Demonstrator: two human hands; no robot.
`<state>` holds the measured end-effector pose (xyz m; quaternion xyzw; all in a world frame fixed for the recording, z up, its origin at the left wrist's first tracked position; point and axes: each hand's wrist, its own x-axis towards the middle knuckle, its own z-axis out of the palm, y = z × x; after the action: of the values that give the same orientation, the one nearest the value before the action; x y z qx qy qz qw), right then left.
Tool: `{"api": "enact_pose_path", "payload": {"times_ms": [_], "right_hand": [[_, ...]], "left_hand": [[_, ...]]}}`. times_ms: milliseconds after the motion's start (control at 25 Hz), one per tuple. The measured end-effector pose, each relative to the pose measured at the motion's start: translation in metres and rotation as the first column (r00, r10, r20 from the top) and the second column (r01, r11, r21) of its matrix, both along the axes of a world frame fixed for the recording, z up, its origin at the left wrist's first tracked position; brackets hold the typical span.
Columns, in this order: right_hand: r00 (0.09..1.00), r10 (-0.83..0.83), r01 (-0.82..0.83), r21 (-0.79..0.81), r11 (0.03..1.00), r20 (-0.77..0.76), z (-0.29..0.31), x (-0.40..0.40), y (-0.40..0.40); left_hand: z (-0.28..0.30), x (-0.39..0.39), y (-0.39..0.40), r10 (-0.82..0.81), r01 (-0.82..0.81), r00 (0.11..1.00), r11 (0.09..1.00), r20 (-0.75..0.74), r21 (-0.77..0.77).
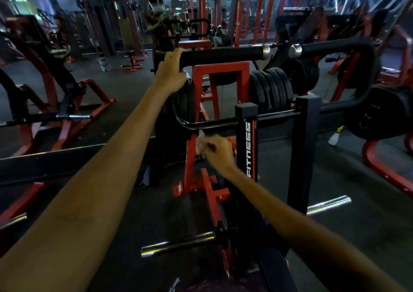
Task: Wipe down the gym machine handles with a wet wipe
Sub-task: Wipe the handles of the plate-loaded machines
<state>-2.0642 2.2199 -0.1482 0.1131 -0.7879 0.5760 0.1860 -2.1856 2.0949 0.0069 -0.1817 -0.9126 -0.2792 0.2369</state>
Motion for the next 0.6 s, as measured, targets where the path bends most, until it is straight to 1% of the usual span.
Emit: {"api": "enact_pose_path", "payload": {"times_ms": [40, 80, 120, 160, 200, 240, 280, 360, 440, 600], "right_hand": [[0.986, 0.089, -0.034, -0.356, 0.934, 0.139, -0.009, 0.004, -0.009], [0.928, 0.231, 0.036, -0.686, 0.727, 0.292, -0.014, -0.001, -0.018], [0.847, 0.403, 0.133, -0.873, 0.47, 0.346, -0.014, -0.007, -0.026], [0.795, 0.522, 0.184, -0.944, 0.275, 0.308, -0.013, -0.018, -0.032], [0.774, 0.58, 0.214, -0.967, 0.134, 0.252, -0.01, -0.026, -0.036], [0.77, 0.598, 0.229, -0.971, 0.065, 0.222, -0.007, -0.031, -0.039], [0.768, 0.61, 0.231, -0.973, 0.022, 0.196, -0.003, -0.036, -0.04], [0.779, 0.591, 0.275, -0.961, -0.025, 0.207, 0.002, -0.04, -0.034], [0.81, 0.544, 0.326, -0.939, -0.107, 0.219, 0.002, -0.041, -0.016], [0.889, 0.397, 0.351, -0.897, -0.268, 0.229, 0.006, -0.04, 0.026]], "left_hand": [[0.0, 0.0, 0.0, 0.003, -0.003, 1.0, 1.0, -0.002, 0.001], [0.0, 0.001, 0.0, 0.005, -0.005, 1.0, 1.0, -0.001, 0.0], [0.001, 0.001, 0.0, 0.007, -0.007, 1.0, 1.0, 0.005, -0.002], [0.003, 0.001, -0.001, 0.007, -0.007, 1.0, 1.0, 0.015, -0.01], [0.003, 0.001, -0.001, 0.003, -0.002, 1.0, 1.0, 0.03, -0.021], [0.004, 0.001, -0.002, -0.004, 0.006, 0.999, 1.0, 0.043, -0.031], [0.005, 0.001, -0.002, -0.014, 0.016, 0.999, 0.999, 0.049, -0.037], [0.005, 0.002, -0.004, -0.033, 0.035, 0.998, 0.999, 0.051, -0.036], [0.005, 0.002, -0.004, -0.043, 0.044, 0.998, 0.999, 0.048, -0.025], [0.005, 0.002, -0.004, -0.048, 0.049, 0.998, 0.999, 0.04, -0.022]]}}
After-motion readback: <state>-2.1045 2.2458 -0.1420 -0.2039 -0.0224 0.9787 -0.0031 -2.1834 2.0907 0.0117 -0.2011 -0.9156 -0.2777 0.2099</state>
